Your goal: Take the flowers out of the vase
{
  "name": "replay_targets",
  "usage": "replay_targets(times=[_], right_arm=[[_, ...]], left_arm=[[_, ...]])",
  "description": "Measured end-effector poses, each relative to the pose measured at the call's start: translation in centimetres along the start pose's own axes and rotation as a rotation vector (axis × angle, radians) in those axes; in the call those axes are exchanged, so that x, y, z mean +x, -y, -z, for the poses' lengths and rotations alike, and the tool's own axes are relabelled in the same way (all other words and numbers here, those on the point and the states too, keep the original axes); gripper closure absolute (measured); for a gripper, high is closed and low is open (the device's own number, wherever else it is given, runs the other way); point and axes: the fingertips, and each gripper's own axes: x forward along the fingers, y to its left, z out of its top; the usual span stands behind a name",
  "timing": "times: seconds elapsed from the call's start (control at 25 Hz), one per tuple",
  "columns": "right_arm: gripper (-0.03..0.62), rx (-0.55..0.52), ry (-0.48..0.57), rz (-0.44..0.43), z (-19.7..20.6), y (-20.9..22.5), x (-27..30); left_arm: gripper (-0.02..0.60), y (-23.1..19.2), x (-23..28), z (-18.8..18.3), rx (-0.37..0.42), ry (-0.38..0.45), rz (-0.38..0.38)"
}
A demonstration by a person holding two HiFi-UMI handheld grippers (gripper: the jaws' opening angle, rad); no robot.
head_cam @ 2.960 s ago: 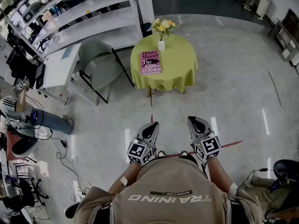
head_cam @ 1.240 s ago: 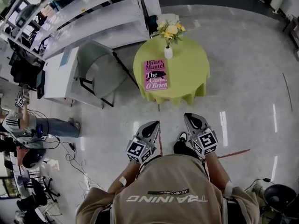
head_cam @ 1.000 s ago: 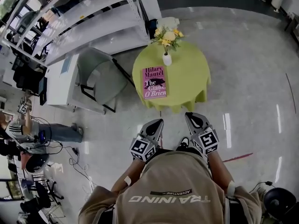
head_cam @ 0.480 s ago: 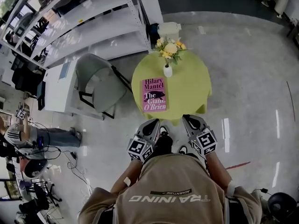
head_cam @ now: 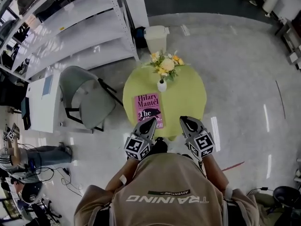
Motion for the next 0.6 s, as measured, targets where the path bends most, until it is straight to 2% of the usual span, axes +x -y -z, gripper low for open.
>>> replay_targets(times=[0.2, 0.36, 0.6], right_arm=[[0.595, 0.021, -0.014, 0.078, -1.9, 1.3, 3.8], [0.597, 0.031, -0.039, 0.113, -1.5, 1.9, 5.8], [0.596, 0.056, -0.078, 0.148, -1.1, 4.0, 6.4]], left_arm=[[0.581, -4.3, 2.8, -1.2, -0.016, -0.009, 0.044], [0.581, -7.4, 5.8, -1.2, -0.021, -0.017, 0.060], [0.580, -9.9, 10.6, -1.5, -0.012, -0.041, 0.064]])
